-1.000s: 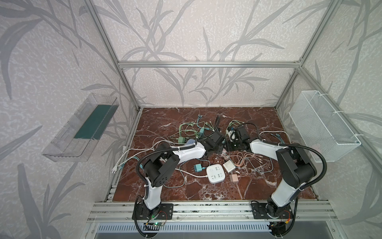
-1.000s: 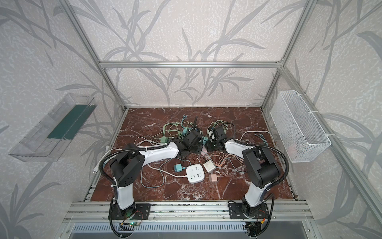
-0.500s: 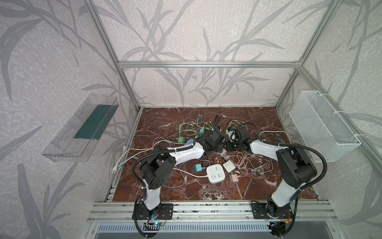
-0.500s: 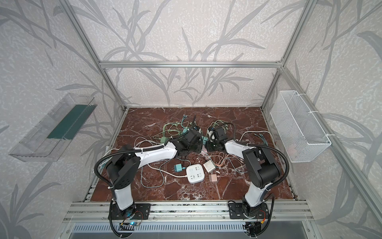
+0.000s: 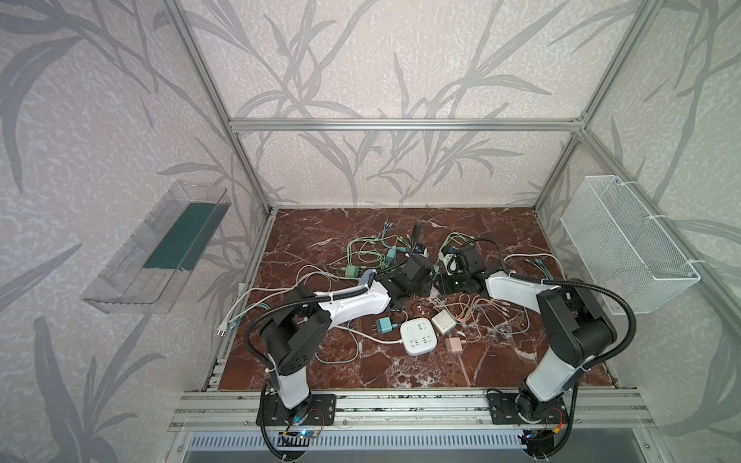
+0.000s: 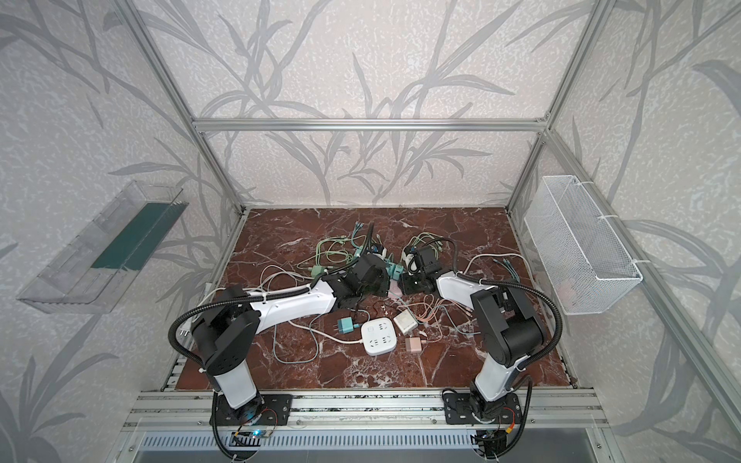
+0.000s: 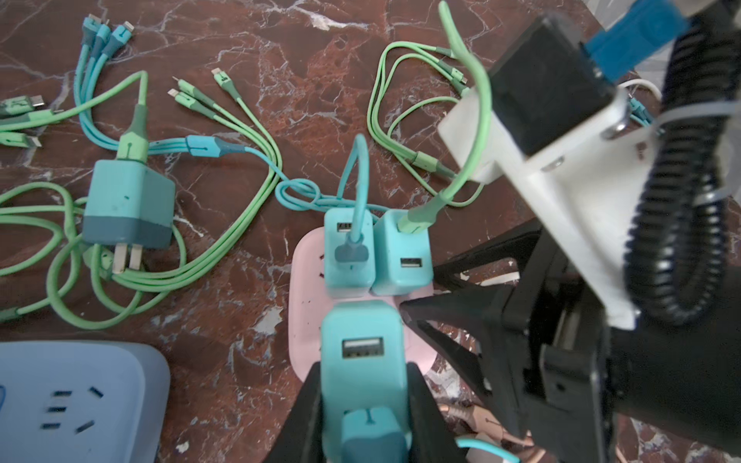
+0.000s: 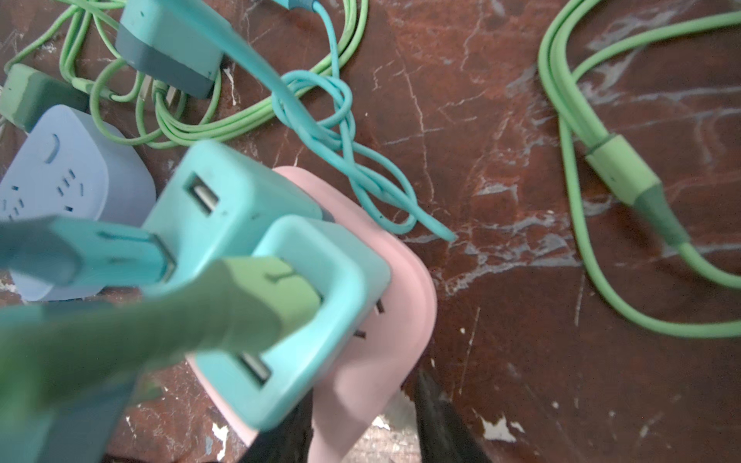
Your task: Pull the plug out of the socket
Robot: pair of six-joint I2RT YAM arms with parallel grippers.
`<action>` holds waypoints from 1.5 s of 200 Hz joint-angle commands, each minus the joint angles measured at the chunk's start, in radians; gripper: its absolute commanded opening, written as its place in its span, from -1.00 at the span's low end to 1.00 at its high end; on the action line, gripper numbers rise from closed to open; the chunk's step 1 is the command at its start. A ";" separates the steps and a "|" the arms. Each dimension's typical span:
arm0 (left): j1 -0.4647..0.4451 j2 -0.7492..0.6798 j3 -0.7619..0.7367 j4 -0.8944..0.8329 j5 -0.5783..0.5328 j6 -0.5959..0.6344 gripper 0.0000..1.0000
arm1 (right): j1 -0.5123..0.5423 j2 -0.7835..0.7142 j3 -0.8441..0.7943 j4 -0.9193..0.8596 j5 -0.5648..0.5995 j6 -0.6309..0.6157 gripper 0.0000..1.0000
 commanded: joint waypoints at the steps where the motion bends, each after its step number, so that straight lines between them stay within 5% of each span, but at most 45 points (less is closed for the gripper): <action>1: 0.003 -0.059 -0.026 0.032 -0.027 -0.015 -0.51 | -0.004 -0.007 -0.033 -0.060 0.014 -0.024 -0.12; 207: 0.112 -0.054 -0.242 0.314 0.379 -0.228 -0.46 | -0.069 -0.170 -0.084 0.023 -0.127 -0.090 0.16; 300: 0.113 0.004 -0.261 0.320 0.448 -0.286 -0.41 | -0.085 -0.153 -0.069 0.011 -0.136 -0.079 0.19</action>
